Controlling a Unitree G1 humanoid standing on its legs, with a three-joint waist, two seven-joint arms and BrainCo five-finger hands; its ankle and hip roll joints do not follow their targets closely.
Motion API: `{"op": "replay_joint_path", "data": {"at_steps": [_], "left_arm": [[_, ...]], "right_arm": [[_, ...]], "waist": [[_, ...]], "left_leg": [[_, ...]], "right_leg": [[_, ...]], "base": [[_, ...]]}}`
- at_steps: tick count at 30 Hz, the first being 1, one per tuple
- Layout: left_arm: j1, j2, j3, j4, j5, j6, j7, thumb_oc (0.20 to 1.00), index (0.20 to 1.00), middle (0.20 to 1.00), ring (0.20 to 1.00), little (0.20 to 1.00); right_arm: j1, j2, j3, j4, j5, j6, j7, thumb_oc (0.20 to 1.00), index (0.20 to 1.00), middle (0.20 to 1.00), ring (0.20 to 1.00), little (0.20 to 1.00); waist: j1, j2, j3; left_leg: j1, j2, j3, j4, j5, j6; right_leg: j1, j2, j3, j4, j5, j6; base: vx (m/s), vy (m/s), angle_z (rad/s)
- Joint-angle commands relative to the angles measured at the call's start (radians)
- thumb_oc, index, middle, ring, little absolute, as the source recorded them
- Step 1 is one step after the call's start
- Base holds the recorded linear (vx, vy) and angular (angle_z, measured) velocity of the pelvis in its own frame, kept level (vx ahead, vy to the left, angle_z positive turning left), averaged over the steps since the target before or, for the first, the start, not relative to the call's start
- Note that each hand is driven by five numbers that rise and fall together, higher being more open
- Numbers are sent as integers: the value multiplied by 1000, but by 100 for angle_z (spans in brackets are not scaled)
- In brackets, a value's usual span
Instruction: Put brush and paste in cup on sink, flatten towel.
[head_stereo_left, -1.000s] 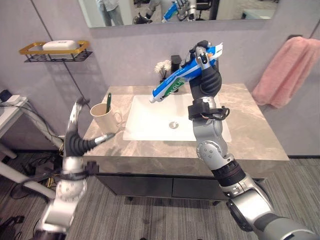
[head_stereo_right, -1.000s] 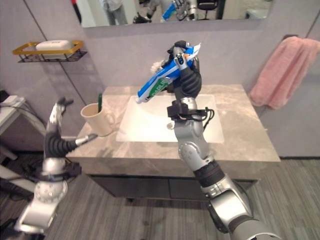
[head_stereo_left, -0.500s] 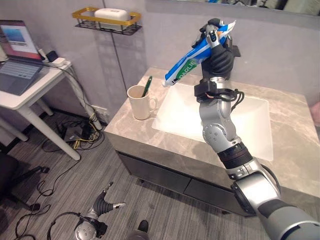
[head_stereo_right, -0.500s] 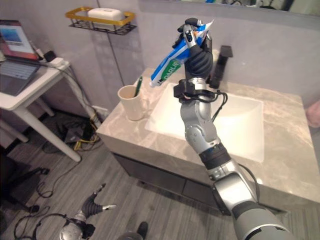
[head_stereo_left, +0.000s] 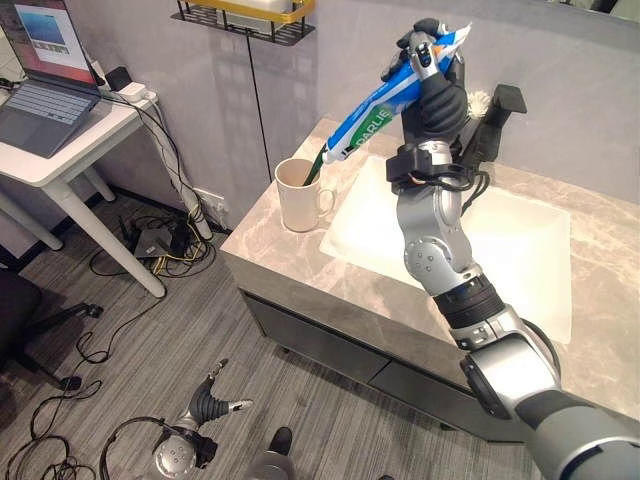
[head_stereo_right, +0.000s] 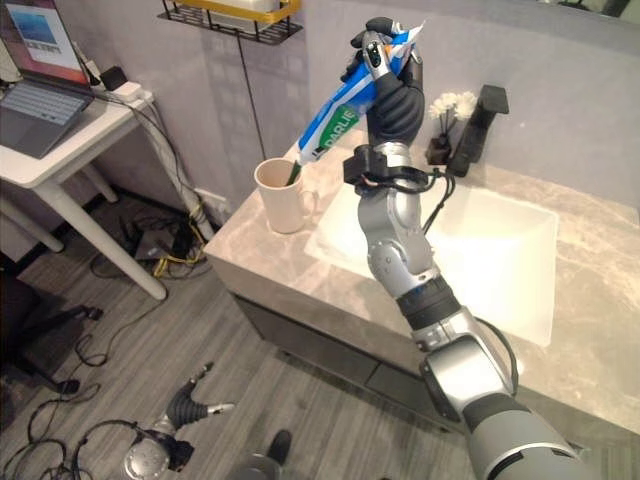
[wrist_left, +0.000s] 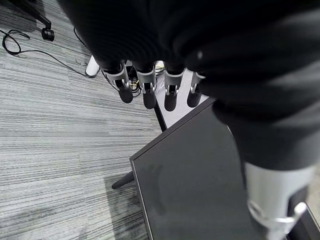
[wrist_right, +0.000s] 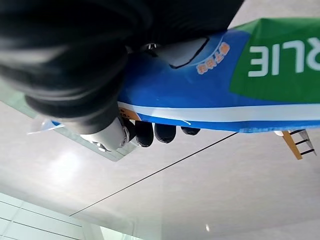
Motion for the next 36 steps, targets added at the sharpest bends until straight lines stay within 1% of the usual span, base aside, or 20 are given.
{"op": "replay_joint_path", "data": {"at_steps": [1, 10, 15, 32, 36], "left_arm": [[-21, 76, -17, -42, 37, -23, 16, 1000, 1000, 1000, 1000, 1000], [-17, 98, 2, -98, 26, -20, 24, 1000, 1000, 1000, 1000, 1000], [-17, 98, 11, -101, 22, -17, 30, 1000, 1000, 1000, 1000, 1000], [-68, 62, -16, 30, 35, -4, 74, 1000, 1000, 1000, 1000, 1000], [-83, 56, -21, 66, 44, 0, 82, 1000, 1000, 1000, 1000, 1000]], "right_arm": [[-176, -52, 23, 23, -61, -21, -18, 200, 200, 200, 200, 200], [-227, -53, 37, 79, -77, -9, -36, 200, 200, 200, 200, 200], [-232, -59, 42, 109, -104, 3, -56, 200, 200, 200, 200, 200], [-235, -31, 67, 158, -129, 22, -80, 200, 200, 200, 200, 200], [-236, -23, 86, 158, -138, 33, -78, 200, 200, 200, 200, 200]], "waist": [[27, -74, -19], [41, -97, -10], [45, -108, -4], [46, -133, 12], [46, -146, 16]], "left_leg": [[-36, -25, -11, 5, -9, 23], [-55, -35, -19, 5, -10, 27], [-63, -38, -23, 5, -7, 28], [-74, -44, -29, 5, -6, 33], [-77, -45, -29, 5, -5, 32]], "right_leg": [[53, -89, 54, 0, 16, 43], [39, -92, 53, 0, 23, 50], [35, -92, 50, 0, 26, 52], [25, -98, 50, 0, 33, 53], [21, -96, 52, 0, 36, 53]], "base": [[0, 0, 0], [0, 0, 0], [0, 0, 0], [-1, 1, 1], [0, 0, 0]]}}
